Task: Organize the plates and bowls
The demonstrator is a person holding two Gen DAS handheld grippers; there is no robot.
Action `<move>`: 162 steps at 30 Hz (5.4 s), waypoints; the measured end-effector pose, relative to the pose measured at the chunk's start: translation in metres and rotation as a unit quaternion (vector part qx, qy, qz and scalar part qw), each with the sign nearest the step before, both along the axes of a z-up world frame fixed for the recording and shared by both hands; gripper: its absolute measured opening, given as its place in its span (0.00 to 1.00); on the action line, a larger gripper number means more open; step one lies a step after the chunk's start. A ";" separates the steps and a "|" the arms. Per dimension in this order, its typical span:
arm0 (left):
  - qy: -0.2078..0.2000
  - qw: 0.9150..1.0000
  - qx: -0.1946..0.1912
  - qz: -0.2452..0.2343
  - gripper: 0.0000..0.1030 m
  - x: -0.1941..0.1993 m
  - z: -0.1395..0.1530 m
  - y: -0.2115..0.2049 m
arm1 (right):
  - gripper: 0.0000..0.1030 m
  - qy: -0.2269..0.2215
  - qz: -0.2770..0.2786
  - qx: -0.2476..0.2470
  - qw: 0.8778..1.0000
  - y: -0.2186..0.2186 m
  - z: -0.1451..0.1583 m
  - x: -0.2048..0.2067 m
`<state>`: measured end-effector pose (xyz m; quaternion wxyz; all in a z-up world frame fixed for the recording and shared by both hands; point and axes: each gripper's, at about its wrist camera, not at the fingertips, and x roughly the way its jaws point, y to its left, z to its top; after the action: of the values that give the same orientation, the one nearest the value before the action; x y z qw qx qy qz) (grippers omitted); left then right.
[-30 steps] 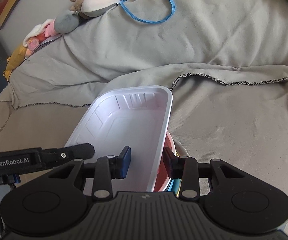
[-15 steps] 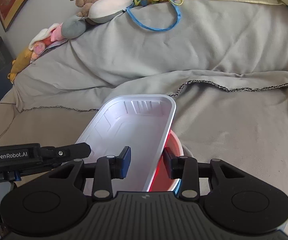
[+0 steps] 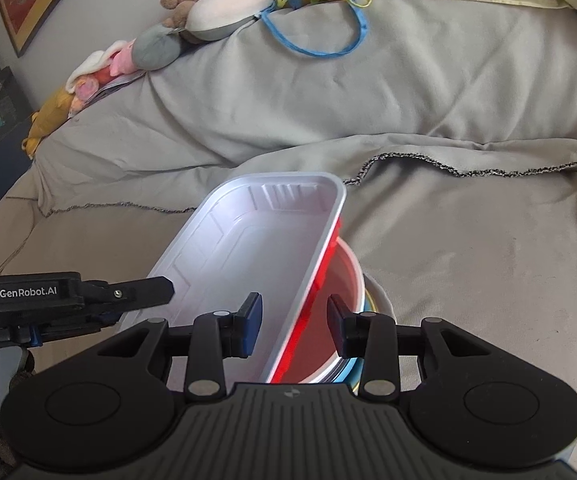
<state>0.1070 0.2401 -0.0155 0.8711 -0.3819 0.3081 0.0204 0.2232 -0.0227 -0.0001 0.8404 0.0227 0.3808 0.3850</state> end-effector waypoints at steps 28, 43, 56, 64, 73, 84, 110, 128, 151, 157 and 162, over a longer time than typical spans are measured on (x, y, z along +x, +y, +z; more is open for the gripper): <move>-0.006 1.000 0.011 -0.005 0.21 -0.007 0.012 -0.009 | 0.36 -0.036 -0.001 -0.008 0.999 -0.001 0.006 -0.013; -0.010 1.000 0.004 0.000 0.21 -0.011 0.012 -0.010 | 0.36 -0.032 0.002 -0.011 0.999 -0.002 0.003 -0.011; -0.026 0.997 0.013 0.069 0.21 -0.012 0.018 0.019 | 0.36 -0.010 -0.052 0.016 0.998 -0.025 0.007 0.013; 0.004 0.997 -0.033 0.065 0.21 0.000 -0.013 0.029 | 0.39 0.071 -0.047 0.042 0.995 -0.026 -0.019 0.028; 0.015 0.998 -0.049 0.047 0.22 0.015 -0.023 0.028 | 0.39 0.084 -0.037 0.051 0.995 -0.018 -0.019 0.034; -0.024 0.997 0.024 0.062 0.22 -0.013 0.011 0.017 | 0.40 0.035 -0.059 0.046 0.997 -0.028 -0.001 0.021; 0.051 0.962 0.266 -0.044 0.16 -0.122 0.019 -0.201 | 0.70 -0.023 -0.069 -0.037 0.997 -0.126 -0.028 -0.153; 0.054 0.958 0.281 -0.035 0.16 -0.127 0.024 -0.202 | 0.70 -0.019 -0.061 -0.045 0.997 -0.121 -0.029 -0.154; 0.055 0.957 0.282 -0.035 0.16 -0.129 0.025 -0.204 | 0.70 -0.026 -0.056 -0.045 0.997 -0.120 -0.027 -0.157; 0.058 0.957 0.283 -0.030 0.17 -0.129 0.024 -0.201 | 0.70 -0.027 -0.055 -0.044 0.997 -0.119 -0.027 -0.158; 0.067 0.955 0.289 -0.020 0.17 -0.125 0.021 -0.200 | 0.70 -0.023 -0.053 -0.035 0.998 -0.120 -0.028 -0.156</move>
<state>-0.0183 0.0403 0.0053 0.9219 -0.1057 0.3543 0.1160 0.0670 -0.1427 -0.0282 0.8686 0.0044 0.3726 0.3266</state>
